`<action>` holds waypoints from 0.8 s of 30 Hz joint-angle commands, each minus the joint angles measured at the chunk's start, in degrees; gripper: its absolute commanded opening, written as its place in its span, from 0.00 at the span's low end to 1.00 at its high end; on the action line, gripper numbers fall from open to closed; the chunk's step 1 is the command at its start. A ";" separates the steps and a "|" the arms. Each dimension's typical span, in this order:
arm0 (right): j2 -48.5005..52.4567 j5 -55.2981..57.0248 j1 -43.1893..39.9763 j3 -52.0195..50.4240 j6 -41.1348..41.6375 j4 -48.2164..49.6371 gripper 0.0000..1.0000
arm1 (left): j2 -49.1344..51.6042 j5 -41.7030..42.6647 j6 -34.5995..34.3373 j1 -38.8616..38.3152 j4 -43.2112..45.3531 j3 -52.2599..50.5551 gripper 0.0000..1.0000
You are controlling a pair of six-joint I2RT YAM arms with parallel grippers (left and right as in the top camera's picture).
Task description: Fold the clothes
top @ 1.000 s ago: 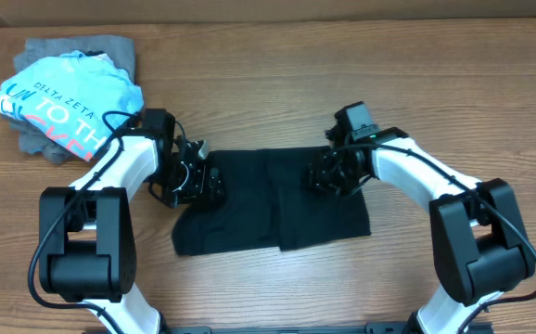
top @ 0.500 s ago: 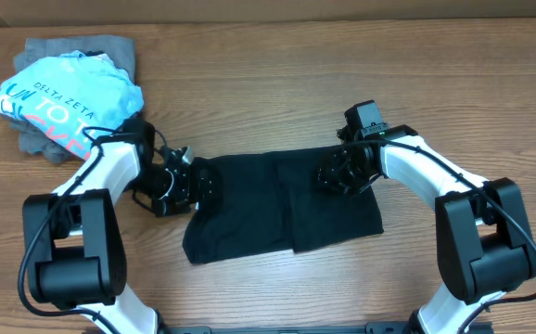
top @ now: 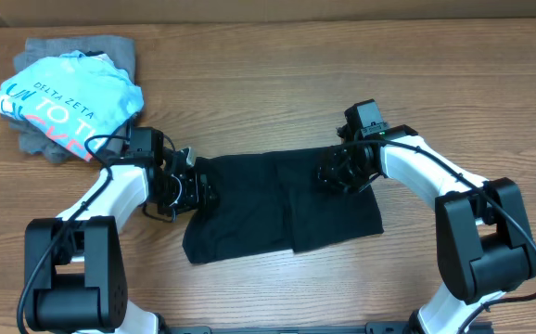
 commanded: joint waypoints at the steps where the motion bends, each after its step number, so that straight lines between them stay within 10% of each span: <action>1: 0.07 1.01 -0.22 0.59 0.24 0.28 0.56 | 7.82 -5.49 -0.15 -1.53 0.33 -7.82 0.61; 7: 0.07 1.01 -0.22 0.59 0.24 0.42 0.56 | 7.82 -5.40 -0.24 -3.17 0.39 -7.82 0.49; 12: 0.09 1.01 -0.22 0.59 0.24 0.39 0.56 | 7.82 -5.40 -1.07 -3.26 -0.61 -7.80 0.04; 24: -0.07 0.98 -0.24 3.04 0.20 -4.37 0.54 | 3.58 -15.50 -2.14 7.54 -20.85 1.90 0.04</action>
